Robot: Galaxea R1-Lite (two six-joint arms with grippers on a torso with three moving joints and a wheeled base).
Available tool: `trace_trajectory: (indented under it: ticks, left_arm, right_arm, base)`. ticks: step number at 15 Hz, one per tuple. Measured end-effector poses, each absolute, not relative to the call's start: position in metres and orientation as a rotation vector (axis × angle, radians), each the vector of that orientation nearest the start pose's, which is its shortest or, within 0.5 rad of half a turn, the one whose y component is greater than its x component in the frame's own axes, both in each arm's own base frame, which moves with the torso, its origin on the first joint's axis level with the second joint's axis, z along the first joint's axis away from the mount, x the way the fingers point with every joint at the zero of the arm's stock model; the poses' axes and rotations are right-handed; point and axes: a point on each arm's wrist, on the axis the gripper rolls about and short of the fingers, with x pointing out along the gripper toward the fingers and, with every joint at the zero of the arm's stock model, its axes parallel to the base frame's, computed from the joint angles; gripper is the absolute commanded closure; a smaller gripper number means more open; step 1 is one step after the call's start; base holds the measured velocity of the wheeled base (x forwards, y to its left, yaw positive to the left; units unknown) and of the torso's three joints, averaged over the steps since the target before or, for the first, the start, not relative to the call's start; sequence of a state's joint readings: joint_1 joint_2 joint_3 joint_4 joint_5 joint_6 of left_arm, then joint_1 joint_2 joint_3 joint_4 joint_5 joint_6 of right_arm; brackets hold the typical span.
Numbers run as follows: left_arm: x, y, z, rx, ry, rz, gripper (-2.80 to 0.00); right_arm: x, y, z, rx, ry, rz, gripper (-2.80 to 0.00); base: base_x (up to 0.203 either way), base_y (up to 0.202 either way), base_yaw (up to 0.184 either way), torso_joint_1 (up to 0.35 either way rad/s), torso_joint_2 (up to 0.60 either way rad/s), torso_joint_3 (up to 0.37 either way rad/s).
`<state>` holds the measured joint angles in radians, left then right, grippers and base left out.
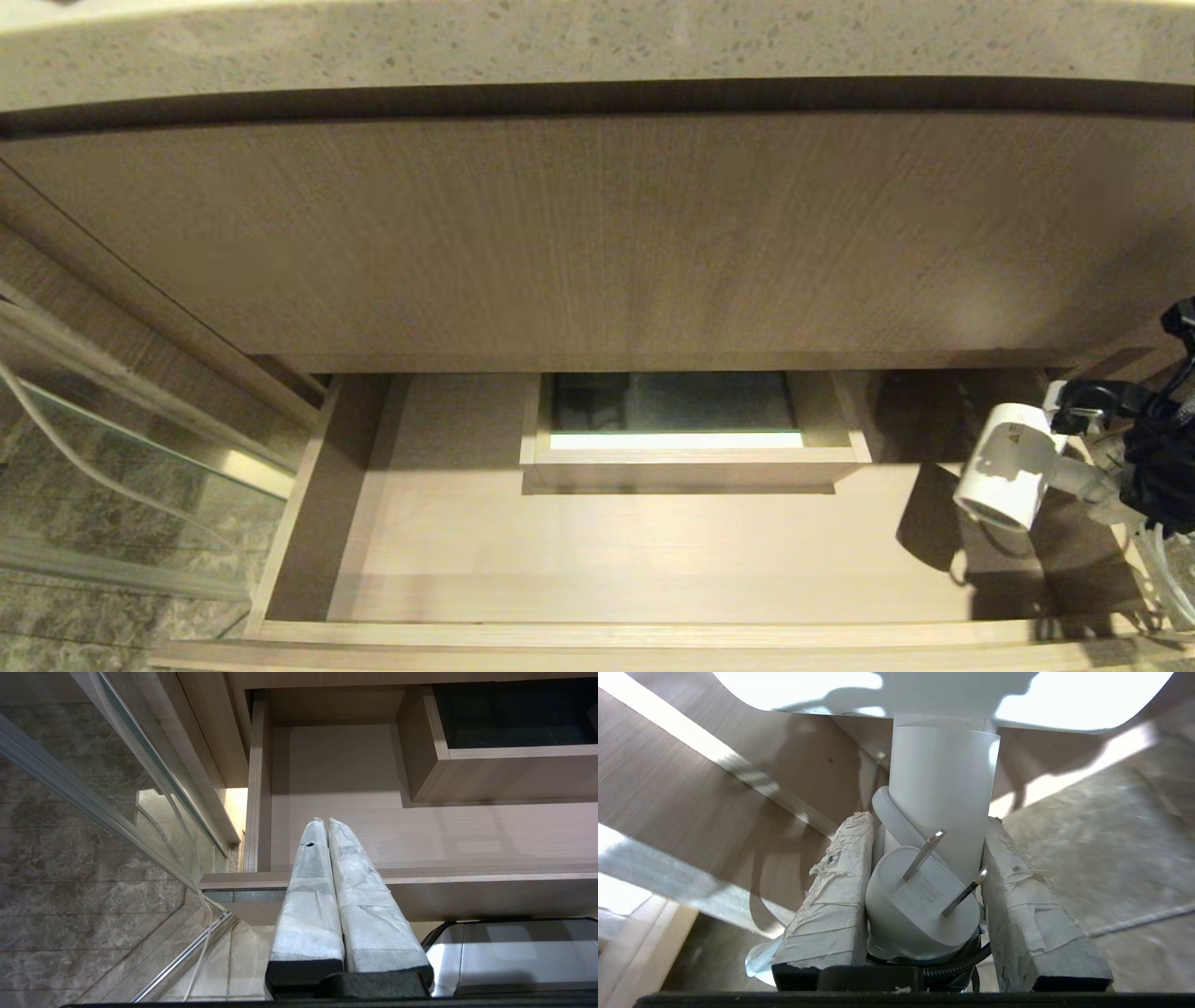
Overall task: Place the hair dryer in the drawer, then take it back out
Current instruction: Place it on the countertop
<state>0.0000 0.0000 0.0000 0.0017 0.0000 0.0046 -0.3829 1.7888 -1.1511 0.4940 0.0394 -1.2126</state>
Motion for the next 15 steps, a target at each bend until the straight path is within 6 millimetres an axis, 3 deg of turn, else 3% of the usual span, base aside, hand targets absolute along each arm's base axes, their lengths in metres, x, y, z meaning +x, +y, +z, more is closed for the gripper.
trace_trajectory:
  ticks: [8, 15]
  left_arm:
    - [-0.023, 0.000, 0.075, 0.004, 0.001, 0.000, 0.00]
    - [-0.023, 0.000, 0.075, 0.005, 0.002, 0.000, 0.00]
  right_arm:
    - [0.234, -0.115, 0.181, -0.910, 1.120, 0.387, 0.00]
    - [0.191, -0.097, 0.210, -0.858, 1.064, 0.327, 0.00]
  base:
    - [0.000, 0.000, 0.000, 0.000, 0.00, 0.000]
    - [0.000, 0.000, 0.000, 0.000, 0.00, 0.000]
